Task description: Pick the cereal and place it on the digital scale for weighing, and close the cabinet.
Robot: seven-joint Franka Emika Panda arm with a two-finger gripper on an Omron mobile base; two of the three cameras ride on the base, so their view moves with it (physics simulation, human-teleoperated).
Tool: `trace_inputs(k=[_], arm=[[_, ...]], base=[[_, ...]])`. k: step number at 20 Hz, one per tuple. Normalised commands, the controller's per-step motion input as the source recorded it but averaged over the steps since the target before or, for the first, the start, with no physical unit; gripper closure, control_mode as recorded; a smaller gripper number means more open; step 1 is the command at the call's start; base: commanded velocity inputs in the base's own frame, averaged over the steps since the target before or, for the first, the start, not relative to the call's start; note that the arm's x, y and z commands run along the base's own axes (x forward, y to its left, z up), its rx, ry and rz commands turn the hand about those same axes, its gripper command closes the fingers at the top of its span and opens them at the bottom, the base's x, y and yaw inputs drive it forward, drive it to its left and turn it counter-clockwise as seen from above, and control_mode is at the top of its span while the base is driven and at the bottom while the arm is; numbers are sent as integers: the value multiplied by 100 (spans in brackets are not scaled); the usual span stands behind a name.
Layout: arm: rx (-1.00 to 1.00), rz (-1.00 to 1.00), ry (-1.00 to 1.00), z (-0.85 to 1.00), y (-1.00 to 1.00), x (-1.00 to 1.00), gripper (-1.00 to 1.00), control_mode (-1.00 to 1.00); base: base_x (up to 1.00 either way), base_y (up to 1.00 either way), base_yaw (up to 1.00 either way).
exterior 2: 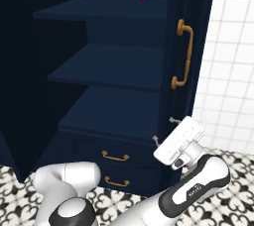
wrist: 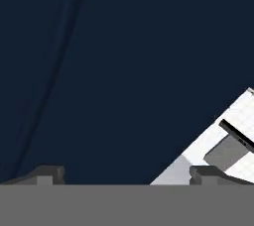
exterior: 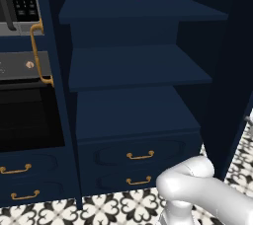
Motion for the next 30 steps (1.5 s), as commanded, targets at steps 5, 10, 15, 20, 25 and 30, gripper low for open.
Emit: trace_inputs(k=[5, 10, 15, 20, 25, 30], arm=[[12, 42, 41, 0, 67, 98, -100, -100], [2, 32, 33, 0, 77, 25, -100, -100], [0, -4, 15, 0, 91, 5, -100, -100], [0, -20, 6, -2, 100, 48, -100, -100], [0, -43, 0, -3, 59, 73, -100, -100], [0, -51, 13, -4, 10, 100, -100, -100]], base=[[0, 0, 0], [0, 0, 0], [0, 0, 0], [0, 0, 0], [0, 0, 0], [0, 0, 0]])
